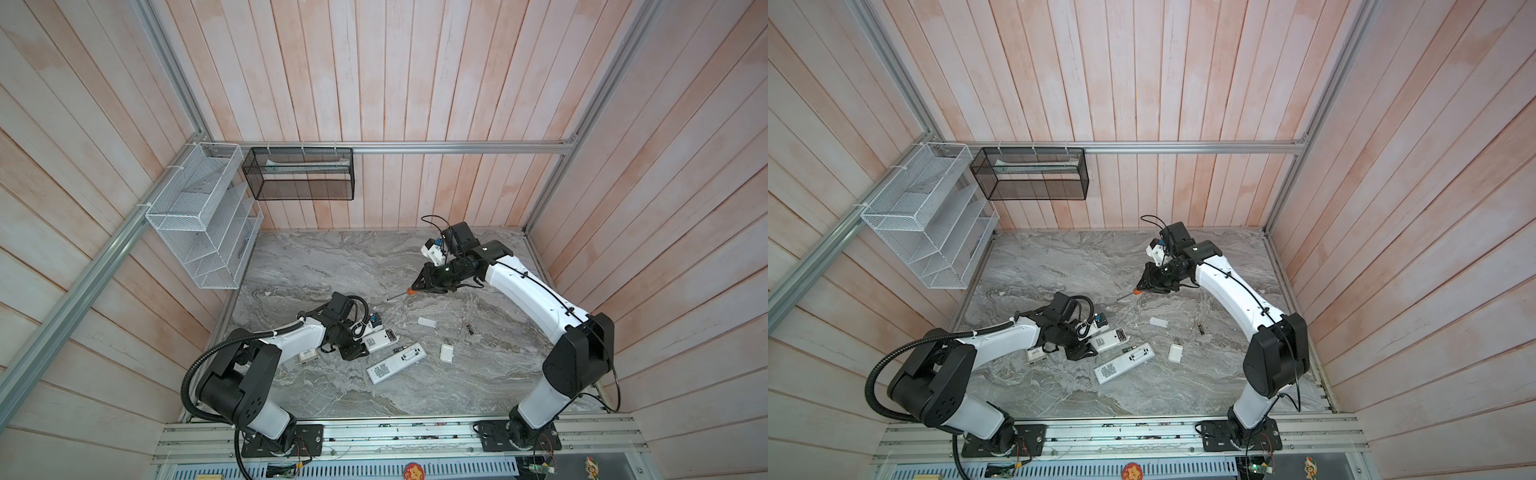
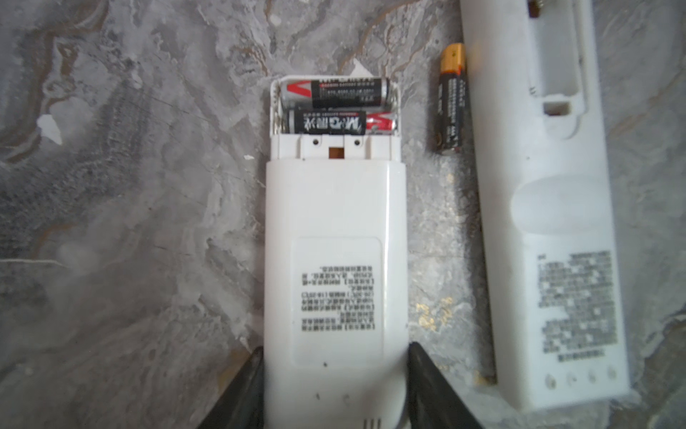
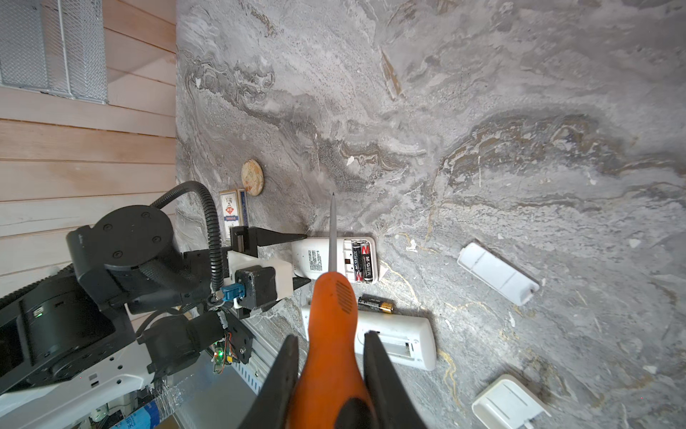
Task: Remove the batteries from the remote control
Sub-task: 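Lower the screwdriver tip toward the battery compartment with the right gripper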
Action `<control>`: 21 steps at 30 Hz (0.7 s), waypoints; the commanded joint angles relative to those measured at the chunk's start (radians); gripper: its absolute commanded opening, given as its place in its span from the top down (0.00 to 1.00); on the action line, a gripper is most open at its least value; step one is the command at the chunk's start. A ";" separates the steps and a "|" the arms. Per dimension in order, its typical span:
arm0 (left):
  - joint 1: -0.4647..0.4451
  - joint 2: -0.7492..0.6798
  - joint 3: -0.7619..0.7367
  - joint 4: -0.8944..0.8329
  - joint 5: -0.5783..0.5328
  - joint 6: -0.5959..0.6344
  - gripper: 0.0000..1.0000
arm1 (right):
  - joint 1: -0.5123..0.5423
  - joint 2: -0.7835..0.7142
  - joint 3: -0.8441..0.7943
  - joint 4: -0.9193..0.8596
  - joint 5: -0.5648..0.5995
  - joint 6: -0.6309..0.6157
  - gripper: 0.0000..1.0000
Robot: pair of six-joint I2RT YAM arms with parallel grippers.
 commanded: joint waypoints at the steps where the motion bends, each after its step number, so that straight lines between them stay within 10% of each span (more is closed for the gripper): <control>1: -0.003 -0.030 -0.021 0.033 0.012 -0.008 0.54 | 0.020 0.013 0.038 0.003 -0.017 0.018 0.85; 21: -0.004 -0.084 -0.071 0.057 0.030 -0.005 0.54 | 0.062 -0.021 0.005 0.016 0.007 0.029 0.85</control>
